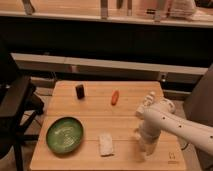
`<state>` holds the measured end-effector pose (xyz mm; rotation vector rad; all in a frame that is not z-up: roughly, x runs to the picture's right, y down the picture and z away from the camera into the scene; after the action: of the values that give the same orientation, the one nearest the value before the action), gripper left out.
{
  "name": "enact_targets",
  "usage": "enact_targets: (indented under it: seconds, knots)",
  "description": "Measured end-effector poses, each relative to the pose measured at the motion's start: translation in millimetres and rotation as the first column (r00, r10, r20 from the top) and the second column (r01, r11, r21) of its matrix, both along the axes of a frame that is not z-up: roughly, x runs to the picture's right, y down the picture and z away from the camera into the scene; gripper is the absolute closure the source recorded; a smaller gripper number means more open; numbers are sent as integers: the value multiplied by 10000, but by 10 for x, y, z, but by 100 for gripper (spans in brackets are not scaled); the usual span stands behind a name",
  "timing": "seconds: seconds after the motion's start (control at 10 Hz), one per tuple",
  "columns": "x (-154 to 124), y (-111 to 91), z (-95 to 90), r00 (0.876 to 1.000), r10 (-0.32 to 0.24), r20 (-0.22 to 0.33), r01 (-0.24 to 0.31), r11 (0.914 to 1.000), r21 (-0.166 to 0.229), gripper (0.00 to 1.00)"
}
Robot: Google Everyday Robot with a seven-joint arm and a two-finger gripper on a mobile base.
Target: Place the ceramic cup over the eraser
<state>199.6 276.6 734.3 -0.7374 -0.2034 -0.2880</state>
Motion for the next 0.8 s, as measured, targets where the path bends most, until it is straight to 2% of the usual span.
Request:
enact_targets:
  seconds: [0.1, 0.2, 0.5, 0.7, 0.8]
  knots:
    - [1, -5, -8, 10000, -44, -2, 44, 10000, 29, 21]
    - [-17, -37, -24, 10000, -79, 25, 78, 9999, 122, 20]
    - [-109, -316, -233, 9995, -313, 58, 308, 9972, 678, 20]
    - [-68, -401, -272, 9992, -365, -189, 381, 9950, 927, 20]
    - [43, -448, -268, 9988, -241, -416, 283, 9944, 1022, 20]
